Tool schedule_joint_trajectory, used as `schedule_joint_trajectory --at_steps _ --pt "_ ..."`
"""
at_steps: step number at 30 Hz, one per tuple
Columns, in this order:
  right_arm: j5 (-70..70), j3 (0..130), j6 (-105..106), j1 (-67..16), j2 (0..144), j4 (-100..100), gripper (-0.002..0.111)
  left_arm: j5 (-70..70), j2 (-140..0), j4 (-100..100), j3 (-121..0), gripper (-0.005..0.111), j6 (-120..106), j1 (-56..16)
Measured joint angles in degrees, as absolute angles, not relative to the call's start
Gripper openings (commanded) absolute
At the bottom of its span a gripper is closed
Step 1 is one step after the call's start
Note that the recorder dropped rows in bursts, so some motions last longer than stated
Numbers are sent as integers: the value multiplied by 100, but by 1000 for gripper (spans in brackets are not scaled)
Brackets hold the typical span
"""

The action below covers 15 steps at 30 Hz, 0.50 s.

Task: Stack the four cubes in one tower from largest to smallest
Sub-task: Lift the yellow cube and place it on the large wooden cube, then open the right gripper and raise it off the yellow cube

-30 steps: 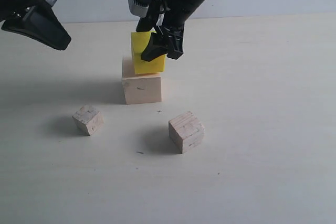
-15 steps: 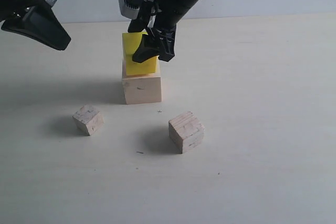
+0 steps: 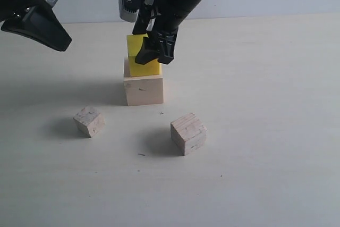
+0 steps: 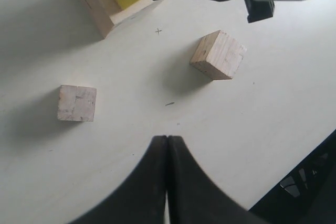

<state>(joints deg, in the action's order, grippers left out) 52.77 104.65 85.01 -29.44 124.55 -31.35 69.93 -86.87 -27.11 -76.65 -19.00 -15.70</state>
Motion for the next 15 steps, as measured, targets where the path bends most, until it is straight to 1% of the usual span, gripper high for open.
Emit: schedule_joint_trajectory --at_steps 11,13,15 --pt "5273 10482 8466 -2944 12471 -3135 0 6993 -8687 -2701 -7665 0 -1900 -1570" --pt "5273 10482 8466 -2944 12471 -3135 2 6993 -8687 -2701 -7665 0 -1900 -1570" --pt "5284 10482 8466 -2944 12471 -3135 7 6993 -8687 -2701 -7665 0 -1900 -1570"
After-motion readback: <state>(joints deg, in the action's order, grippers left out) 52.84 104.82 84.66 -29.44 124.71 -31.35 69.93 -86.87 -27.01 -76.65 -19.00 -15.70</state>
